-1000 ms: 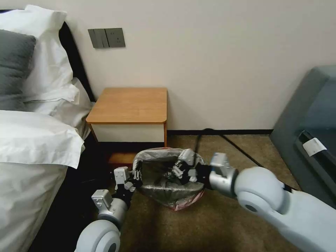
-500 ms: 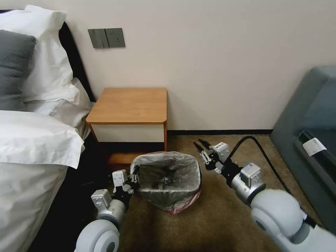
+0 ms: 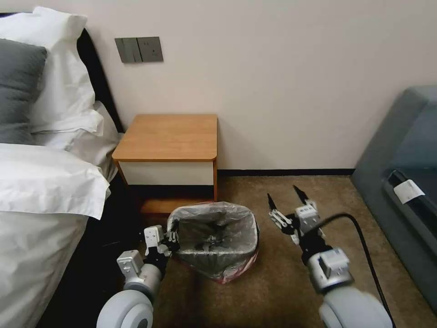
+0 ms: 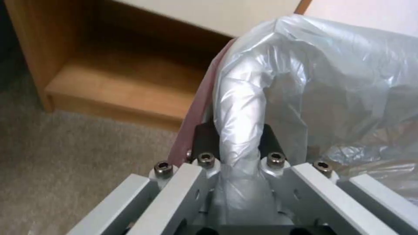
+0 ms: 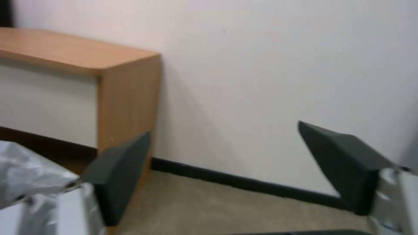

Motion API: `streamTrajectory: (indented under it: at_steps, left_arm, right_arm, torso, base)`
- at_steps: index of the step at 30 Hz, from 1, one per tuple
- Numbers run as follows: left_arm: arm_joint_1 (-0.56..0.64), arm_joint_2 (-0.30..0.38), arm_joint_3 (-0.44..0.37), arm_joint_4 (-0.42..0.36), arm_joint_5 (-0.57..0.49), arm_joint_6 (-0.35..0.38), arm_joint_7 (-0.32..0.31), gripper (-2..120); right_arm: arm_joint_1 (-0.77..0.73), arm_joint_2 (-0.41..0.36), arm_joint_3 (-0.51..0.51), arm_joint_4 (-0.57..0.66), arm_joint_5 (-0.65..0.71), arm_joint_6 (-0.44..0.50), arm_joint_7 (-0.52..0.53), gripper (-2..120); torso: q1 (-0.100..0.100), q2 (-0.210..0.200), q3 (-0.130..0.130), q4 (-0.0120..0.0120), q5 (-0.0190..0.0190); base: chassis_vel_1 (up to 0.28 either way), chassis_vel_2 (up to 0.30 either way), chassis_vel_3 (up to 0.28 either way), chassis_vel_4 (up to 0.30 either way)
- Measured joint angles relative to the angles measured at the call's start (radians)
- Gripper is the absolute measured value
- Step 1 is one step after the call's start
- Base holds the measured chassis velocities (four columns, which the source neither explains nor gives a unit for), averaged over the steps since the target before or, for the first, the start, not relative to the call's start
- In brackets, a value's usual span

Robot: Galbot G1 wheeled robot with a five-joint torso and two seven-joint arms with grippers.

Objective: Pick up the garbage bag from the table and place it over the trash can.

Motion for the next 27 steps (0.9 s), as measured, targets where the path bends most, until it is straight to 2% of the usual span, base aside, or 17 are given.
streamTrajectory:
  at_steps: [2,3,17,27]
  left_arm:
    - [0.022,0.001,0.015,-0.004,0.017,0.006,-0.011,5]
    - [0.031,-0.002,0.028,-0.003,0.028,0.004,-0.016,5]
    - [0.06,-0.036,0.143,0.016,0.091,-0.017,-0.057,5]
    - [0.065,-0.036,0.155,0.034,0.097,-0.017,-0.063,5]
  right_arm:
    - [-0.056,0.044,0.051,0.0,-0.005,0.052,-0.003,100]
    - [-0.062,0.052,0.059,-0.005,-0.004,0.065,-0.004,100]
    - [-0.049,0.05,0.06,-0.01,0.015,0.069,-0.004,100]
    - [-0.061,0.064,0.067,-0.008,0.016,0.086,-0.007,100]
  torso:
    - [0.0,0.0,0.0,0.0001,0.0002]
    - [0.0,0.0,0.0,0.0001,0.0003]
    - [0.0,0.0,0.0,0.0001,0.0003]
    - [0.0,0.0,0.0,0.0001,0.0003]
  base:
    - [0.0,0.0,0.0,0.0]
    - [0.0,0.0,0.0,0.0]
    - [0.0,0.0,0.0,0.0]
    - [0.0,0.0,0.0,0.0]
